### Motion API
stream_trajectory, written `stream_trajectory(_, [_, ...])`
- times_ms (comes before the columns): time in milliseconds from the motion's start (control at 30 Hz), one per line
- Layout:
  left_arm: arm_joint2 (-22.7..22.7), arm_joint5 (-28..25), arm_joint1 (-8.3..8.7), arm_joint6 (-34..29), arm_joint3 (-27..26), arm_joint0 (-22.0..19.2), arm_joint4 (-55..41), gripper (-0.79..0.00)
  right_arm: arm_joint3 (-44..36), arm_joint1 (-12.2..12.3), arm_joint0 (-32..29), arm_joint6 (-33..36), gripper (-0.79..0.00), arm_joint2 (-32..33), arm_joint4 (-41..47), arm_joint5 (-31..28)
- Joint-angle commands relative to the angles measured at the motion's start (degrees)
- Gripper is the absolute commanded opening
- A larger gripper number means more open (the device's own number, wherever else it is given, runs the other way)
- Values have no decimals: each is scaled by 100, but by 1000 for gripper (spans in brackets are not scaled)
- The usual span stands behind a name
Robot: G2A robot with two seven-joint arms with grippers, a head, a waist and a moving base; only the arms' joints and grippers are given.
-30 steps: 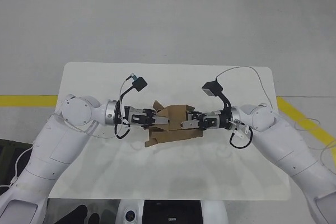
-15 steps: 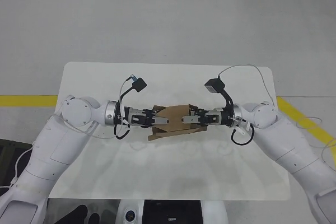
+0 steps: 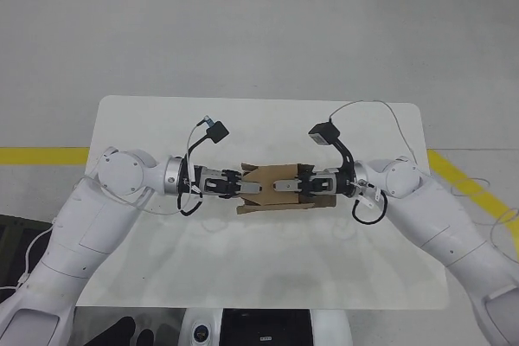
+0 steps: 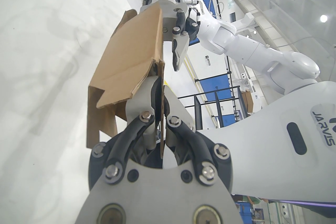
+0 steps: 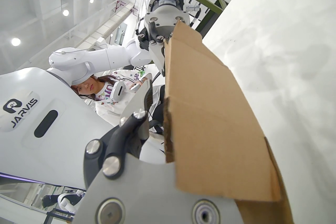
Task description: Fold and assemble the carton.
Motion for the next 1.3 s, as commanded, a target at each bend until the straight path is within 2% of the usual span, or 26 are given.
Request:
stream_trajectory(0, [12,-5,-4,3,13,4,15,-785,11,-5,9,-5,-785,-11,14,-5])
stream_trajectory(67, [19,-1,-7,11,41,5,29,-785,45,-4,9,-19,-785,-12,28,-18])
stream_trajectory(100, [19,6,-8,14,53,8,30,-696,49,-1,9,-19,-785,-11,31,-19])
stream_trajectory(133, [16,4,-8,13,59,7,30,-520,54,2,7,-23,-785,-7,33,-23])
stream_trajectory(167, [7,1,-8,15,67,7,31,-394,63,6,6,-21,-785,-5,25,-21])
stream_trajectory(200, [0,-1,-7,18,72,7,34,-65,70,8,3,-19,-785,-2,29,-19])
stream_trajectory(233, [-13,2,-6,25,77,10,26,0,80,12,2,-18,-785,3,32,-18])
stream_trajectory(533, [-168,-1,-3,41,6,82,-444,0,309,-23,17,-15,-785,38,23,-14])
stream_trajectory(900, [-443,20,27,-151,-316,256,-1121,0,586,-103,-27,-50,-785,176,-98,-48])
stream_trajectory(1267, [-250,118,-68,9,-347,143,-1445,0,608,-235,-107,-47,-785,278,-194,-38])
